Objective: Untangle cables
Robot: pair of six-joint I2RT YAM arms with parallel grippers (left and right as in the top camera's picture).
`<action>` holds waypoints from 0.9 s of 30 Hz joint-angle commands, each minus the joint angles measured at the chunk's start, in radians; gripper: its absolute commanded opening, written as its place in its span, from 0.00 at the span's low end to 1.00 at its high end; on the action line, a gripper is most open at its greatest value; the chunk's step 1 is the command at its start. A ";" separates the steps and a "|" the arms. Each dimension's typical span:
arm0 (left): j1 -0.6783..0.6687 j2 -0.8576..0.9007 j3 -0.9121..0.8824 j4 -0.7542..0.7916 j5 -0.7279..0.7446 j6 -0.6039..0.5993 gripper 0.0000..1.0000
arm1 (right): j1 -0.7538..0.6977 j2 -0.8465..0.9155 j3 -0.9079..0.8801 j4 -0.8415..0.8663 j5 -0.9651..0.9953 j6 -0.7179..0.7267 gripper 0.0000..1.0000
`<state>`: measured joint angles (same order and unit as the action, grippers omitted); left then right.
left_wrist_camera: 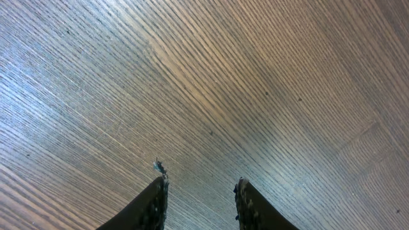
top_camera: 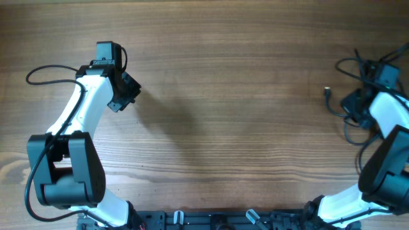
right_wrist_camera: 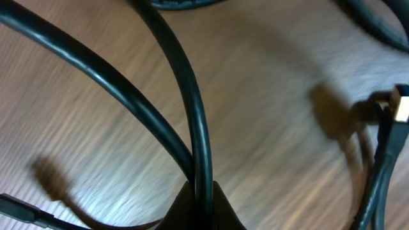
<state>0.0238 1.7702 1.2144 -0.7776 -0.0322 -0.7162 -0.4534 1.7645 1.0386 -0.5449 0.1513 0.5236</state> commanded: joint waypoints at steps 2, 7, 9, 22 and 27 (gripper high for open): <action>0.000 0.013 -0.006 0.002 -0.006 -0.010 0.38 | -0.078 0.024 0.014 0.006 -0.154 0.032 0.05; 0.000 0.013 -0.006 0.002 -0.006 -0.010 0.38 | -0.084 0.024 0.014 0.010 -0.179 0.028 0.28; 0.000 0.013 -0.006 0.002 -0.006 -0.010 0.38 | -0.084 0.023 0.014 0.009 -0.176 0.025 0.65; 0.000 0.013 -0.006 0.003 -0.005 -0.011 0.40 | -0.082 -0.172 0.169 -0.182 -0.224 0.016 0.99; 0.000 0.013 -0.006 0.002 -0.003 -0.024 0.43 | -0.082 -0.184 0.155 -0.201 -0.394 -0.036 1.00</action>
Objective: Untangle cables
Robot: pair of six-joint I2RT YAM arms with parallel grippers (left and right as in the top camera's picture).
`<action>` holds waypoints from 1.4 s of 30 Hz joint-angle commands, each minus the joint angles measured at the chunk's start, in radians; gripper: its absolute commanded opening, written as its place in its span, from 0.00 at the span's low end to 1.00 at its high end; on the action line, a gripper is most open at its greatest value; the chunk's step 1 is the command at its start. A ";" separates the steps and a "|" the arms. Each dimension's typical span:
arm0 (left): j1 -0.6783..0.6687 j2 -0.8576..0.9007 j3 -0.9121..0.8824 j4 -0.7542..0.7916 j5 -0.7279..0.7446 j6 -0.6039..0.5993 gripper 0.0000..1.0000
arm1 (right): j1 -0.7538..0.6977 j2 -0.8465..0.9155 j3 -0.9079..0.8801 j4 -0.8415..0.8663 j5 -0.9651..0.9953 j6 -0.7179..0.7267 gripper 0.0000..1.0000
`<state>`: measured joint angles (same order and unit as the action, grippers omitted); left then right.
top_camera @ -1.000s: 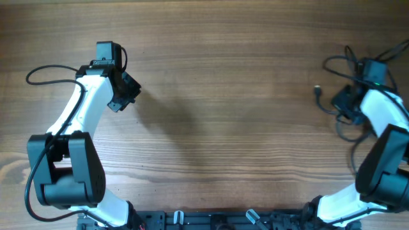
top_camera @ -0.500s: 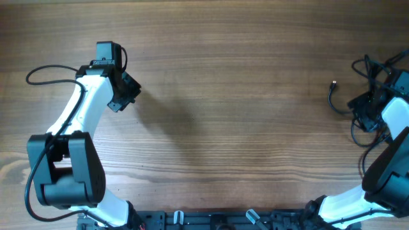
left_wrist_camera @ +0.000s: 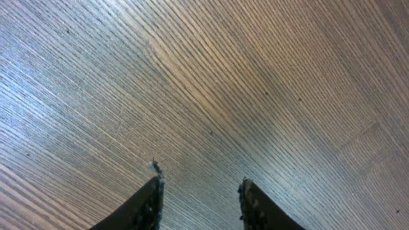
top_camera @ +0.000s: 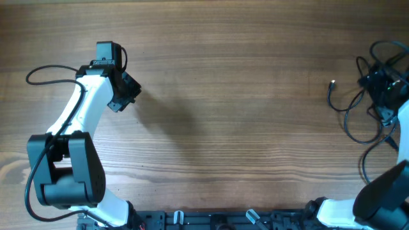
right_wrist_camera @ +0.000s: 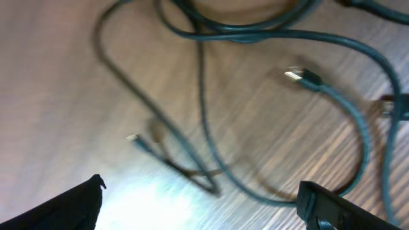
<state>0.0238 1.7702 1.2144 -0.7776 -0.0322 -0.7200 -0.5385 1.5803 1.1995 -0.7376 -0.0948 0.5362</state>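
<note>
A tangle of thin dark cables lies at the table's right edge, with one plug end pointing left. In the right wrist view the cables loop over the wood, and a plug and a smaller plug show. My right gripper hovers above them, open wide, with nothing between its fingers. In the overhead view it sits over the tangle. My left gripper is open over bare wood at the far left, far from the cables.
The wooden table stretches between the two arms. The left arm's own black lead loops off its left side. Both arm bases stand along the front edge.
My right gripper was shut on a black cable close below the camera. Now it is open and higher, with the cable let go and lying on the table. The tangle has shifted slightly right. The left arm has stayed in place.
</note>
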 commanded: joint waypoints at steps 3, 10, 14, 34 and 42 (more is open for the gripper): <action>0.000 0.013 -0.006 0.002 -0.003 -0.021 0.43 | 0.013 0.000 -0.035 -0.005 -0.229 -0.100 1.00; 0.000 0.013 -0.006 0.002 -0.003 -0.021 0.47 | 0.103 0.000 -0.135 0.053 -0.229 -0.148 0.99; 0.000 0.013 -0.006 0.002 -0.003 -0.021 0.66 | 0.169 0.000 -0.196 0.119 -0.229 -0.166 1.00; -0.035 0.013 -0.006 0.083 0.081 0.272 1.00 | 0.493 0.002 -0.495 0.596 -0.085 -0.356 1.00; -0.069 0.013 -0.006 0.098 0.087 0.272 1.00 | 0.496 0.002 -0.495 0.599 -0.085 -0.372 1.00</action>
